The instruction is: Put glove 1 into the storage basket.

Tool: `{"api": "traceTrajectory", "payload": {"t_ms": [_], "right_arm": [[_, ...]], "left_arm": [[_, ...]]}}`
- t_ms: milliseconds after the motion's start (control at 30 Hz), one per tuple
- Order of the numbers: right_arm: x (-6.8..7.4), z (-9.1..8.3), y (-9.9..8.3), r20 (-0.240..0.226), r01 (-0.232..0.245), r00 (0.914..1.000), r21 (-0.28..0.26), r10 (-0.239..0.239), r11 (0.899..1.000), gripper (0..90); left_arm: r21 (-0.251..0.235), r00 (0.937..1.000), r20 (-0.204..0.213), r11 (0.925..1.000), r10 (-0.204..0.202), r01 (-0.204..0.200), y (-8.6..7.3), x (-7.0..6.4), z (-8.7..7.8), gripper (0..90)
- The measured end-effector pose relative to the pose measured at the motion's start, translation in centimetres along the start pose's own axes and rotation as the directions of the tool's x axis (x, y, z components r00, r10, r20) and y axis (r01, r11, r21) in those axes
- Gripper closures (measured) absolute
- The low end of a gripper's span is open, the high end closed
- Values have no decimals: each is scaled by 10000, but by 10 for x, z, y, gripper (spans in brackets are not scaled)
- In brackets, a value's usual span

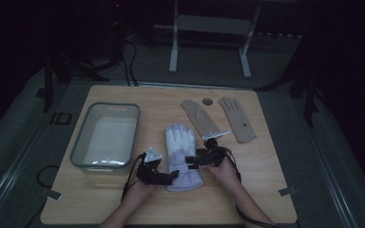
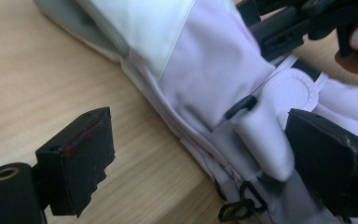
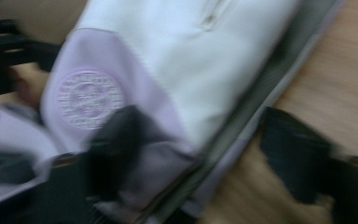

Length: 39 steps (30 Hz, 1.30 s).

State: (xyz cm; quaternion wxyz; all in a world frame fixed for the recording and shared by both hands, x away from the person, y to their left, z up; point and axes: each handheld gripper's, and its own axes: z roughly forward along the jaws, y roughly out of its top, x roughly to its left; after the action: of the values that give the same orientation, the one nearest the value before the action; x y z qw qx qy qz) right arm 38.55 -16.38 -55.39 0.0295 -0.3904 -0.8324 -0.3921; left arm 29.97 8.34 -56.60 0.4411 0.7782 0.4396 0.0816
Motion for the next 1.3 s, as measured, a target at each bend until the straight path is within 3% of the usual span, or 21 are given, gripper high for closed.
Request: {"api": "traceTrajectory", "payload": {"t_ms": [33, 167, 233, 333, 433, 467, 500, 533, 600, 667, 700, 767, 800, 900, 1000, 1300], "right_arm": [[0, 0, 0, -262, 1, 9997, -7, -2, 10000, 387], [3, 1, -1, -456, 48, 9989, 34, -47, 10000, 521], [5, 1, 1, -336, 137, 9993, 102, -134, 9999, 609], [10, -1, 1, 75, 464, 9989, 21, -464, 9989, 704], [17, -1, -1, 553, 802, 9953, -139, -793, 9967, 734], [17, -1, -1, 553, 802, 9953, -139, -793, 9967, 734], [20, -1, -3, 734, 814, 9941, -228, -796, 9964, 741], [20, -1, -3, 766, 830, 9938, -239, -810, 9963, 743], [21, -1, -3, 828, 840, 9932, -262, -816, 9961, 745], [23, -1, -3, 990, 927, 9910, -269, -896, 9953, 753], [25, -1, -4, 1070, 978, 9898, -318, -939, 9947, 765], [27, -3, -4, 1165, 1046, 9882, -403, -993, 9937, 774], [28, -3, -4, 1225, 1063, 9874, -455, -1001, 9933, 778], [29, -5, -4, 1268, 1098, 9866, -505, -1027, 9927, 784], [33, -11, -4, 1402, 1172, 9846, -875, -1043, 9892, 791], [47, -26, 10, 1612, 1290, 9814, -1523, -1041, 9799, 791]], "left_arm": [[79, 10000, 48, 10000, 18, -19, 1, 1, 1, 86], [482, 9993, 308, 9986, -224, 209, 2, 3, 6, 86], [531, 9980, 454, 9977, -436, 412, 2, 5, 8, 86], [584, 9969, 664, 9975, -430, 391, 3, 6, 9, 106], [829, 9888, 1329, 9949, -683, 576, 5, 7, 9, 236], [829, 9888, 1329, 9949, -683, 576, 5, 7, 9, 298], [992, 9824, 1589, 9916, -981, 830, 5, 8, 9, 380], [1175, 9788, 1725, 9889, -1106, 911, 7, 9, 9, 406], [1193, 9778, 1780, 9888, -1107, 902, 7, 9, 9, 445], [1144, 9831, 1606, 9909, -883, 703, 8, 5, 7, 531], [1109, 9856, 1502, 9919, -781, 618, 9, 4, 6, 617], [1083, 9900, 1314, 9934, -512, 370, 11, 0, 4, 657], [1001, 9934, 1145, 9950, -99, -16, 13, -4, 2, 672], [938, 9941, 1087, 9956, -32, -70, 14, -5, 1, 697], [759, 9937, 1055, 9960, 380, -461, 18, -6, -5, 710], [289, 9925, 1001, 9969, 696, -728, 34, -6, -23, 712]]}}
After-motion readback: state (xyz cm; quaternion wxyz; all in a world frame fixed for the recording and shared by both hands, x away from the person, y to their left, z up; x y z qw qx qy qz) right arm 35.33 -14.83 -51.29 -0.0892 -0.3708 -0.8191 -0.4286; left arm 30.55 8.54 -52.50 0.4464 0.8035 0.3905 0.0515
